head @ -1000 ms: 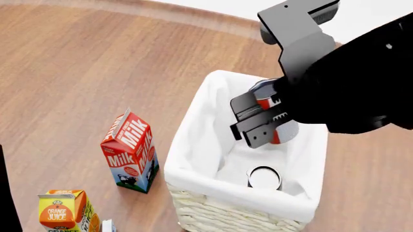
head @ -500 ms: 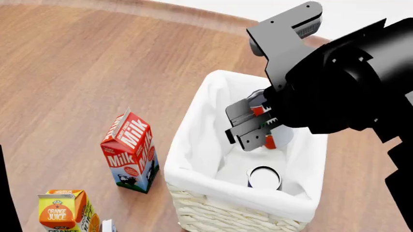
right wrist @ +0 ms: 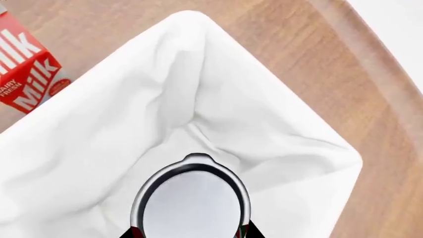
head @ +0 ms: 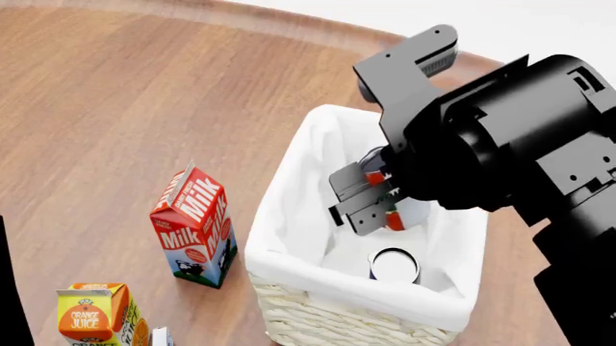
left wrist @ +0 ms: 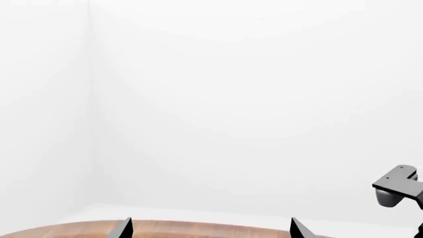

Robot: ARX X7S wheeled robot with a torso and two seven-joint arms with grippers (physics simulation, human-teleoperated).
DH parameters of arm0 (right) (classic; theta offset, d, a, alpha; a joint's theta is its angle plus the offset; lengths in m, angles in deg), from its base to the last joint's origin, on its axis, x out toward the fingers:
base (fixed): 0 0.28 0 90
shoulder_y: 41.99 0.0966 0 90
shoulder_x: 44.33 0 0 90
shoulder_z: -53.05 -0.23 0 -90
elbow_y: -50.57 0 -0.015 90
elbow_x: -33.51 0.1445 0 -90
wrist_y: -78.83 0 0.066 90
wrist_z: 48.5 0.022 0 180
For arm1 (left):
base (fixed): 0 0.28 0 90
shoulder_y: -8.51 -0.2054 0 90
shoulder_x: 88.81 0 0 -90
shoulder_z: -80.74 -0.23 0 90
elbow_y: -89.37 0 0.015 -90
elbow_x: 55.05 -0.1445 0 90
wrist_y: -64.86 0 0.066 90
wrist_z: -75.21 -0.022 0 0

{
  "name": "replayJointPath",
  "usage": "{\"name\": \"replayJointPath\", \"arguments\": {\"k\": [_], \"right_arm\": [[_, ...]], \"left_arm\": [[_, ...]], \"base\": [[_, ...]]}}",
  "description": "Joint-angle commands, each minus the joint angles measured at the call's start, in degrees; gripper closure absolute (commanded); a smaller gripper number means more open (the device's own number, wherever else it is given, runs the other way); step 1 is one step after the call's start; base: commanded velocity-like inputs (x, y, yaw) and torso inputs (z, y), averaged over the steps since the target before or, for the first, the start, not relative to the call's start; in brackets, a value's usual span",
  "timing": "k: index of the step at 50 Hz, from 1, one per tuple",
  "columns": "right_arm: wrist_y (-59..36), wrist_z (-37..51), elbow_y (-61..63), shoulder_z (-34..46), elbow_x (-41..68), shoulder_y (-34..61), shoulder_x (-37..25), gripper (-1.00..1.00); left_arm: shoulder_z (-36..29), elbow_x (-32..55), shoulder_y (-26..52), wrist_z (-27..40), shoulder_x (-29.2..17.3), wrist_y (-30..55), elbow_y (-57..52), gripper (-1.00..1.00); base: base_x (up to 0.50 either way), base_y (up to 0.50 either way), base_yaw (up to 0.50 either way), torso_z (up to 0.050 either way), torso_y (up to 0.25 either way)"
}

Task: Pick up the alphabet soup and the tomato sauce, and put them in the basket.

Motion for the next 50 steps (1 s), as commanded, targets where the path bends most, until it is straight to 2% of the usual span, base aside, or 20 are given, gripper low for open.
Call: {"name": "replayJointPath", "arguments": {"k": [1, 50], "right_arm": [[2.8, -2.3, -3.1, 1.4, -2.8, -0.8, 1.4, 1.00], [12.5, -9.7, -18.1, 5.1, -8.9, -3.8, 9.7, 1.00]], "left_arm": [[0.2, 0.0, -0.5, -0.2, 0.2, -0.3, 0.6, -1.00], [1.2, 0.1, -2.2, -1.0, 0.8, -0.4, 2.2, -1.00]], "base": [[0.00, 0.00, 0.00, 0.000, 0.000], [0.00, 0.00, 0.00, 0.000, 0.000]]}}
